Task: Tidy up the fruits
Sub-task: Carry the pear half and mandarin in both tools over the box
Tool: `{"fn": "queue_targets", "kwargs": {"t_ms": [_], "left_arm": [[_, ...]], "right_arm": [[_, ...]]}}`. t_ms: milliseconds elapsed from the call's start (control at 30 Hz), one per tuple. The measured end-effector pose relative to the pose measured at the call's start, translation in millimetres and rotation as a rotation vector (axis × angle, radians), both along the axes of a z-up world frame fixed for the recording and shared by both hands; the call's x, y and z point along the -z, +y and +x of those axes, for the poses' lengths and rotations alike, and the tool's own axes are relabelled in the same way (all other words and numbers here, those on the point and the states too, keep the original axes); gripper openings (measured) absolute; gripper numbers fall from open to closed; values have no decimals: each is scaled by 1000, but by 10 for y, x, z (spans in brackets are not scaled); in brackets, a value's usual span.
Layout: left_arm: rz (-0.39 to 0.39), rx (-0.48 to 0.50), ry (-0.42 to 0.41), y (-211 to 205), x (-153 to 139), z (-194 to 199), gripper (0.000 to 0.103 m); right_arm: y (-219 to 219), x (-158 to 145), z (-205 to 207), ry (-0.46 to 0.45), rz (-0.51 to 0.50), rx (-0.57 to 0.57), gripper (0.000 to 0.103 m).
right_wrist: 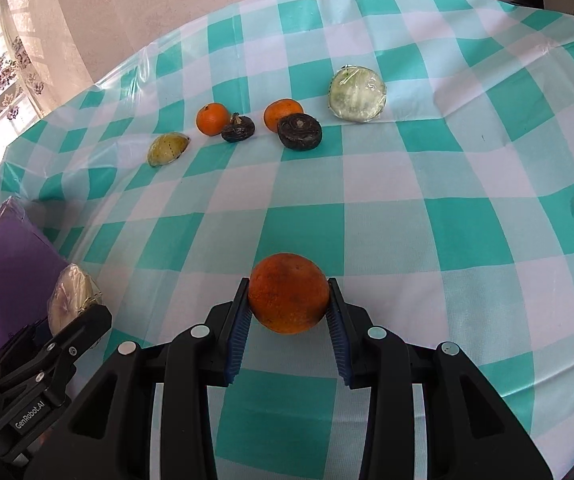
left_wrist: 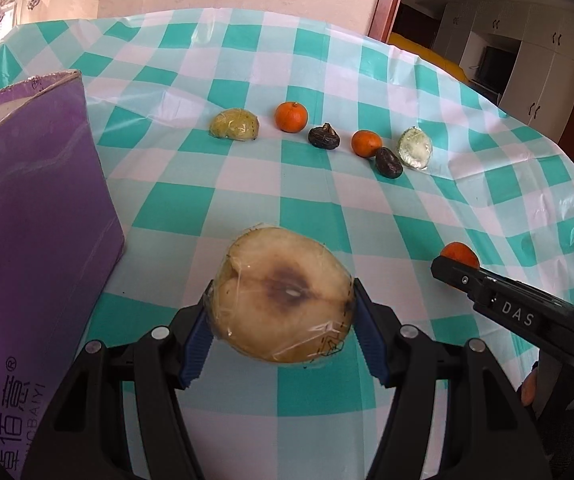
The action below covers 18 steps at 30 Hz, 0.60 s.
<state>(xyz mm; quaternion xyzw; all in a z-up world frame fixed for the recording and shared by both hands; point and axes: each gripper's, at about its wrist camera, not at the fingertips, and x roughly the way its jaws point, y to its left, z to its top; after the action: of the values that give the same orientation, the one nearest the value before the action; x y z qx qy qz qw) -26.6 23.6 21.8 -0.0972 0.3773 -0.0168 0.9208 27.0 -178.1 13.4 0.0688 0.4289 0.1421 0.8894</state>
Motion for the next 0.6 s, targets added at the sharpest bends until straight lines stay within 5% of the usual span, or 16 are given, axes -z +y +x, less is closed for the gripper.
{"fn": "queue_targets", "kwargs": {"t_ms": [267, 600], "left_arm": [[-1, 19, -14, 33, -15, -328, 63], [59, 16, -62, 15, -60, -773, 63]], "right_arm": [[92, -69, -432, -67, 8, -38, 36], [198, 4, -633, 12, 11, -82, 36]]}}
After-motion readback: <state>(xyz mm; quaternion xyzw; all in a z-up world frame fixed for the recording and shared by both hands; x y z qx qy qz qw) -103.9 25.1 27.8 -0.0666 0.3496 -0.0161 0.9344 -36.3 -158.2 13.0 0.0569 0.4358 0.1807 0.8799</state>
